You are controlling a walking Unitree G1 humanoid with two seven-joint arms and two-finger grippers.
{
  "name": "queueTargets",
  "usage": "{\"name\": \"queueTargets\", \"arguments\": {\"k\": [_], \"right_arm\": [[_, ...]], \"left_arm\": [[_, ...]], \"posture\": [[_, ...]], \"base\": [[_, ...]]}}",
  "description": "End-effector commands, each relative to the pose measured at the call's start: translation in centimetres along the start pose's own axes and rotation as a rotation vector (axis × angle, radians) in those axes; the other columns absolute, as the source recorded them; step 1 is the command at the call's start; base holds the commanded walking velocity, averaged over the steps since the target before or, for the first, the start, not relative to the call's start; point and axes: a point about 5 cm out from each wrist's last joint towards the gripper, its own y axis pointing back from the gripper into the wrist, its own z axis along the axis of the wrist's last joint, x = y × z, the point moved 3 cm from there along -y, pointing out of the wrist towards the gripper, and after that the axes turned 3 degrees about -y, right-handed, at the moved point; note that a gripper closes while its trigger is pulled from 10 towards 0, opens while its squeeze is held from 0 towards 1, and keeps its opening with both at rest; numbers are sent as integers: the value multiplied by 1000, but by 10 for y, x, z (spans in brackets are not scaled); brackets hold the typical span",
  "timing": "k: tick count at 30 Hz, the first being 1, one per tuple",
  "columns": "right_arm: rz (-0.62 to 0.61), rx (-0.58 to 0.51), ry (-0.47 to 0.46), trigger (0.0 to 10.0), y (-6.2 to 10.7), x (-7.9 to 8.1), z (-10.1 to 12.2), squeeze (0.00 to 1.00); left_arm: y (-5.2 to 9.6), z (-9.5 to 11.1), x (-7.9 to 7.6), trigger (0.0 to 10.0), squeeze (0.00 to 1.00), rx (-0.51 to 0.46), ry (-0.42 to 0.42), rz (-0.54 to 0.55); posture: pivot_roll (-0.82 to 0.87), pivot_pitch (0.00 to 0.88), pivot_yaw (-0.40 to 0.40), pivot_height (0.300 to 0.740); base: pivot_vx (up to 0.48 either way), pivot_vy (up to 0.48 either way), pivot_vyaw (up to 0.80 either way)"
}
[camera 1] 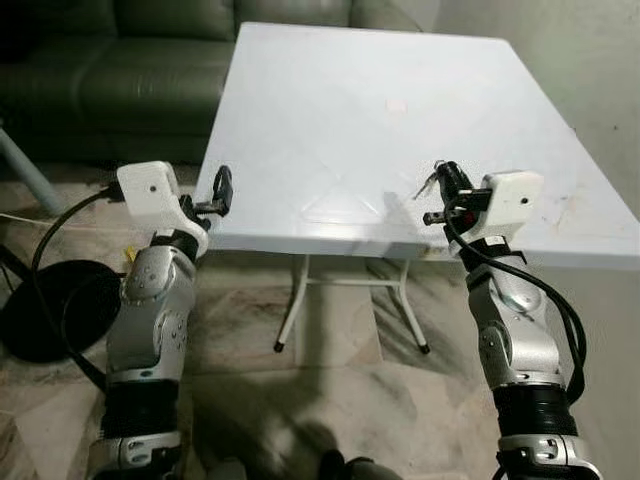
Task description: Hang keys on a hook
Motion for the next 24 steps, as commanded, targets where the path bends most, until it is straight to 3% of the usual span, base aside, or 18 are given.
{"name": "queueTargets", "arguments": {"k": [1, 8, 18, 24], "right_arm": [[-13, 7, 8, 10000, -2, 0, -5, 0], [-17, 36, -15, 10000, 0, 7, -18, 0], [-16, 95, 17, 10000, 8, 13, -33, 0], [-28, 105, 31, 10000, 11, 8, -34, 0]], "left_arm": [[-1, -10, -4, 10000, 0, 12, -1, -2], [0, -17, -4, 10000, 0, 20, 37, 1], [5, -19, 12, 10000, 0, 10, 57, 33], [3, -17, 10, 10000, 0, 6, 60, 29]], "posture": [[78, 28, -61, 740], [75, 11, -64, 740], [52, 0, -60, 740], [42, 0, -54, 740]], "base": [[0, 0, 0], [0, 0, 0], [0, 0, 0], [0, 0, -758]]}}
